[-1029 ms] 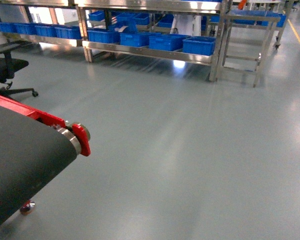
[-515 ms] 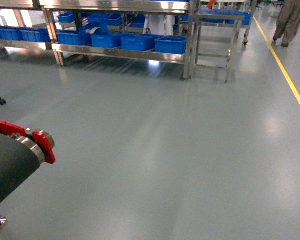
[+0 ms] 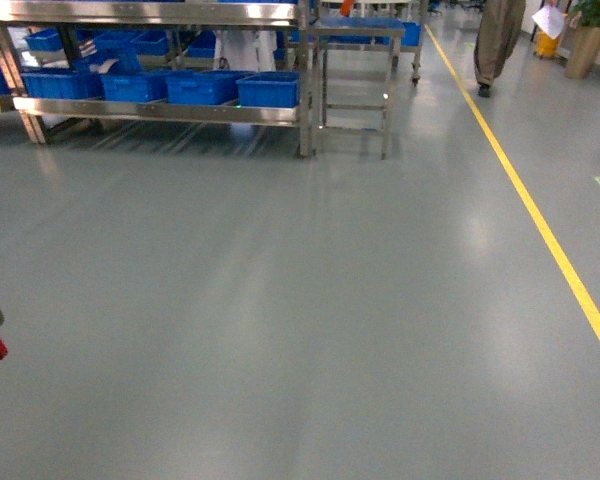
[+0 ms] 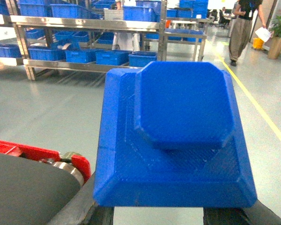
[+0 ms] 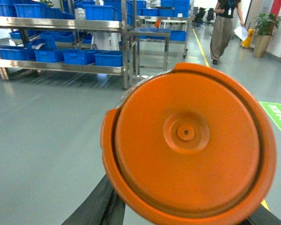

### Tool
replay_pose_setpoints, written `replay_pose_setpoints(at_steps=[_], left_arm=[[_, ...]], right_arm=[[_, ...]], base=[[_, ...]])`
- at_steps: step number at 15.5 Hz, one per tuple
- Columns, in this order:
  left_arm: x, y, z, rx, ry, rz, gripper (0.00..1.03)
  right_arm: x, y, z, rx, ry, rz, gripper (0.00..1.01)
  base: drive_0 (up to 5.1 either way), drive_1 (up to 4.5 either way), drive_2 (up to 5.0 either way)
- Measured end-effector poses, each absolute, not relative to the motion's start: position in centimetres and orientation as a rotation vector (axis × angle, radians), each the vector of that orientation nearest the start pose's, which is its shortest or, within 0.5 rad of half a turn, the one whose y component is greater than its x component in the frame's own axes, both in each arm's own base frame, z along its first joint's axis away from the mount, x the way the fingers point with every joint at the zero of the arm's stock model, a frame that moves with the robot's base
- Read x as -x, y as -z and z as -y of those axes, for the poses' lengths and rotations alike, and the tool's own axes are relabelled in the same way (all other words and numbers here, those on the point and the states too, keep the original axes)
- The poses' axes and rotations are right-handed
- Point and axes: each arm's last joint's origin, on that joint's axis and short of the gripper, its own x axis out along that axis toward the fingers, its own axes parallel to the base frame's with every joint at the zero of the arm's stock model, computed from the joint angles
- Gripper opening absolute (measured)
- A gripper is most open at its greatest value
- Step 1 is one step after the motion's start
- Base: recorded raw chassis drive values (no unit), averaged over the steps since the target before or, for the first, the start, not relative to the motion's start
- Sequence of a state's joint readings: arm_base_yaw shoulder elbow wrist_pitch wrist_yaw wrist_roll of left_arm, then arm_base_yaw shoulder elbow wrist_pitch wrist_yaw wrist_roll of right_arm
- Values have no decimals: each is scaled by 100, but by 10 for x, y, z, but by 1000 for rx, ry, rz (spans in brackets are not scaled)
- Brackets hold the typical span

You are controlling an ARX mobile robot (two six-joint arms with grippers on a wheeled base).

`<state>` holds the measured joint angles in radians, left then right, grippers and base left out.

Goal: Sort blue parts and orange caps into right shelf containers

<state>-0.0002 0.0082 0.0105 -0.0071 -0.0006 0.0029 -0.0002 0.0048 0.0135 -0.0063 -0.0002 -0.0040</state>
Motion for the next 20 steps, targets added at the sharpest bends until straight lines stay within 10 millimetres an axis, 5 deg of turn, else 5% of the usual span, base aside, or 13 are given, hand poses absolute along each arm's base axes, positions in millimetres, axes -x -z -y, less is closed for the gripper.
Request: replay_pose_setpoints(at_steps=[7,20], left_arm=[[-98,-166,0,-3,0,-5,42],[-98,-166,0,-3,0,-4,42]], right_arm=[[-97,-167,0,4,0,2,40],[-97,-167,0,4,0,4,40]], base=[[-167,-167,-167],[17,431,-397]])
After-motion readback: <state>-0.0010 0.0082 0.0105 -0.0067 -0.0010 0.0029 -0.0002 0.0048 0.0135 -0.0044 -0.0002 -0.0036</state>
